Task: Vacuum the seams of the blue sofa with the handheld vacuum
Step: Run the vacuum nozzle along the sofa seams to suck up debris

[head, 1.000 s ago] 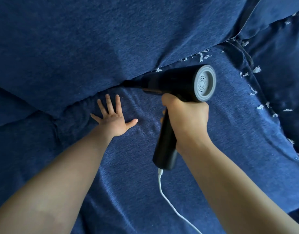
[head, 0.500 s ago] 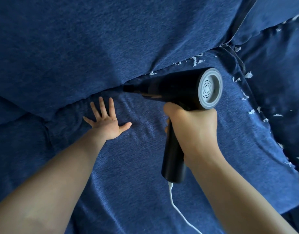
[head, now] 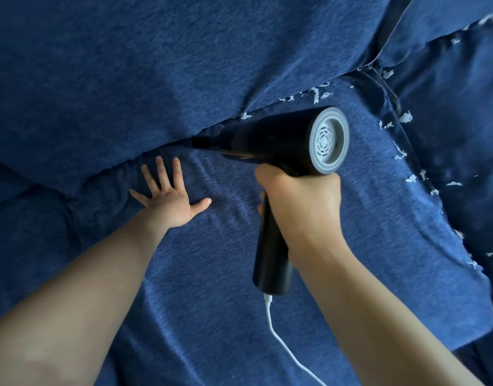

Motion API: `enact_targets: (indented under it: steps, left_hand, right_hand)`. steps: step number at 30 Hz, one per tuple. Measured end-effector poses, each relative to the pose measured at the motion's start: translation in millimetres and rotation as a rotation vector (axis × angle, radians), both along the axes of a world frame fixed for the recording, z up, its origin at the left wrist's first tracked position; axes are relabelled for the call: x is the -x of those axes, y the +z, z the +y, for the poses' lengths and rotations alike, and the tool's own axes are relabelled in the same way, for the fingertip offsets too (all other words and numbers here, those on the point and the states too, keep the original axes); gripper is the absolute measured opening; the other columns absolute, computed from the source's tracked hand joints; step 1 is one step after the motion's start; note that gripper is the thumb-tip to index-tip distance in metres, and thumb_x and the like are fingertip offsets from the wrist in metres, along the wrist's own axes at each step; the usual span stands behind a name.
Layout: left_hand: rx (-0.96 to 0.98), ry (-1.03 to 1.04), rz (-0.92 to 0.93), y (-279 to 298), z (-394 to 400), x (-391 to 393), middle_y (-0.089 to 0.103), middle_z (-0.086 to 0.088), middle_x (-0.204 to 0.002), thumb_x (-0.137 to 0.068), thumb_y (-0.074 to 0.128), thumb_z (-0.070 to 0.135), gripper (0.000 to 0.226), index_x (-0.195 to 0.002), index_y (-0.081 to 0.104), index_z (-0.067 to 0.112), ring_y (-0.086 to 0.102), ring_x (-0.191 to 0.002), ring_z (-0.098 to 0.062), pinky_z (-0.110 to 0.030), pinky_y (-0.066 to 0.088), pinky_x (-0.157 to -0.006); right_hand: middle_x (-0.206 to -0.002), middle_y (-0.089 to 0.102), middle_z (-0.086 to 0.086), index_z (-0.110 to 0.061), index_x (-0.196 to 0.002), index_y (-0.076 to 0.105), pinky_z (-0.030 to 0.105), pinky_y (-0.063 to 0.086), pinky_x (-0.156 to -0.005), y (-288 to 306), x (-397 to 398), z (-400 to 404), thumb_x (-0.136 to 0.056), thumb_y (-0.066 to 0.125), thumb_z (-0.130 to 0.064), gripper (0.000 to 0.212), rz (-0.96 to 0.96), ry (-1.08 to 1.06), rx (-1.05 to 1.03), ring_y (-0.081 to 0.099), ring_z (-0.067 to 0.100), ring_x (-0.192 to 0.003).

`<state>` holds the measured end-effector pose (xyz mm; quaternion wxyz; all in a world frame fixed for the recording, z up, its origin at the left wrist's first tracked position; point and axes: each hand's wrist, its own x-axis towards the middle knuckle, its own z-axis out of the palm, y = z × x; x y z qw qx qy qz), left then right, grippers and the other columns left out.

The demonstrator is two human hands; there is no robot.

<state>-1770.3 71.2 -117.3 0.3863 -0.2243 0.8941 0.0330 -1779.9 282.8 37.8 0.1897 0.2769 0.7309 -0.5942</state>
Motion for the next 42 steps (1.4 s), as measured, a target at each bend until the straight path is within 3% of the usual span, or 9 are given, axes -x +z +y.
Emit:
enact_targets:
  steps: [11,16,20,24,29,34,42]
  left_hand:
    - [-0.021,0.005,0.043,7.6,2.3,-3.8,-0.041,-0.009,-0.151,-0.075,0.038,0.083,0.118,-0.145,-0.034,0.021,-0.029,-0.141,-0.041,-0.073,0.002,-0.109]
    - [-0.12,-0.015,0.089,12.0,27.5,8.4,-0.042,-0.003,-0.151,-0.082,0.036,0.077,0.108,-0.147,-0.031,0.021,-0.031,-0.14,-0.04,-0.073,-0.003,-0.107]
    - [-0.072,0.051,0.021,7.8,53.4,20.5,-0.047,-0.009,-0.146,-0.078,0.034,0.083,0.116,-0.143,-0.036,0.018,-0.035,-0.137,-0.043,-0.074,-0.004,-0.107]
    - [-0.033,0.089,0.008,3.3,57.8,23.0,-0.05,-0.009,-0.144,-0.077,0.039,0.081,0.119,-0.141,-0.039,0.017,-0.036,-0.136,-0.043,-0.075,-0.004,-0.105]
    - [-0.005,0.113,-0.012,-2.1,60.7,26.2,-0.053,-0.008,-0.141,-0.077,0.04,0.081,0.121,-0.139,-0.041,0.017,-0.039,-0.134,-0.043,-0.076,-0.005,-0.104]
    - [0.031,0.127,-0.061,-2.5,60.7,28.5,-0.055,-0.009,-0.139,-0.072,0.032,0.088,0.122,-0.136,-0.044,0.018,-0.039,-0.133,-0.044,-0.076,-0.003,-0.104]
    - [0.044,0.141,-0.108,3.8,65.5,32.0,-0.057,-0.009,-0.136,-0.075,0.033,0.086,0.12,-0.136,-0.045,0.019,-0.039,-0.134,-0.043,-0.074,-0.002,-0.107]
  right_hand:
    - [-0.058,0.066,0.004,-0.01,-0.062,0.064,0.051,0.063,-0.065,6.3,8.2,21.7,-0.054,0.069,-0.034,0.027,0.024,-0.056,-0.056,0.072,0.036,-0.067]
    - [-0.057,0.065,0.005,-0.009,-0.06,0.062,0.056,0.062,-0.066,5.4,16.7,38.0,-0.054,0.069,-0.033,0.025,0.034,-0.056,-0.056,0.071,0.042,-0.071]
    - [-0.048,0.061,0.001,-0.01,-0.055,0.062,0.051,0.061,-0.063,3.6,21.3,37.1,-0.057,0.069,-0.028,0.02,0.005,0.003,0.01,0.065,0.031,-0.056]
    - [-0.054,0.065,0.0,-0.009,-0.061,0.065,0.049,0.064,-0.068,-3.7,26.0,22.0,-0.058,0.069,-0.031,0.022,-0.023,0.094,0.041,0.073,0.032,-0.068]
    - [-0.06,0.067,0.001,-0.014,-0.066,0.065,0.044,0.064,-0.073,-14.0,36.1,25.3,-0.074,0.074,-0.026,0.017,-0.046,0.146,0.042,0.073,0.028,-0.07]
    - [-0.06,0.068,0.012,-0.001,-0.068,0.065,0.051,0.062,-0.072,-17.7,48.8,51.3,-0.063,0.07,-0.029,0.029,-0.009,0.126,-0.005,0.071,0.038,-0.072]
    - [-0.06,0.068,0.013,-0.002,-0.069,0.065,0.054,0.06,-0.071,-13.6,71.6,93.6,-0.053,0.068,-0.036,0.038,0.034,0.088,-0.066,0.069,0.044,-0.075]
